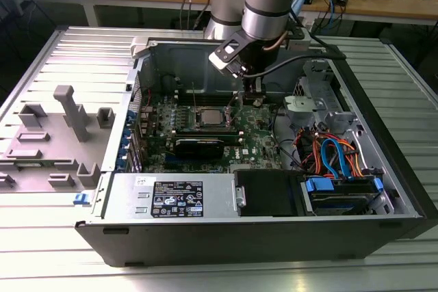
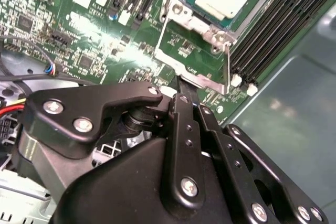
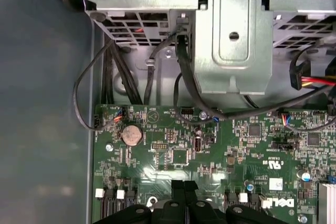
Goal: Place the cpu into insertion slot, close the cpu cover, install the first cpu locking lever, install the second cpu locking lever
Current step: 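Close the cpu cover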
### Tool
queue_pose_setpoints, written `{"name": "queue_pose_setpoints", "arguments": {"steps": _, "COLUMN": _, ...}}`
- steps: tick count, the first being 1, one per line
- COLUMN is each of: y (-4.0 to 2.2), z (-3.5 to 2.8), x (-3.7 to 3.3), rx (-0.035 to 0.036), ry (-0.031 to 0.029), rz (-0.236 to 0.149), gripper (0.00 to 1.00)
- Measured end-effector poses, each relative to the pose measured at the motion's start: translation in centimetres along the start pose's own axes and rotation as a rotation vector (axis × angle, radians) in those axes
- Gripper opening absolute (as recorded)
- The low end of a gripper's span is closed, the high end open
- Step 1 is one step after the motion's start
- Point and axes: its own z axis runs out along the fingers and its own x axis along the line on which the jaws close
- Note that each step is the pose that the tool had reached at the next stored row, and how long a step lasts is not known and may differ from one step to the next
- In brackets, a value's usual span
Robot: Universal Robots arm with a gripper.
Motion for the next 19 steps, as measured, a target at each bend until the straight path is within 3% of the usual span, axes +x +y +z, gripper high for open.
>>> {"name": "queue_pose_setpoints", "arguments": {"steps": 4, "y": -0.75, "z": 0.0, "x": 0.02, "rx": -0.0001, "ry": 0.0, "rz": 0.0, "gripper": 0.11}}
{"name": "queue_pose_setpoints", "arguments": {"steps": 19, "y": -1.23, "z": 0.11, "x": 0.03, "rx": -0.0001, "ry": 0.0002, "rz": 0.0, "gripper": 0.11}}
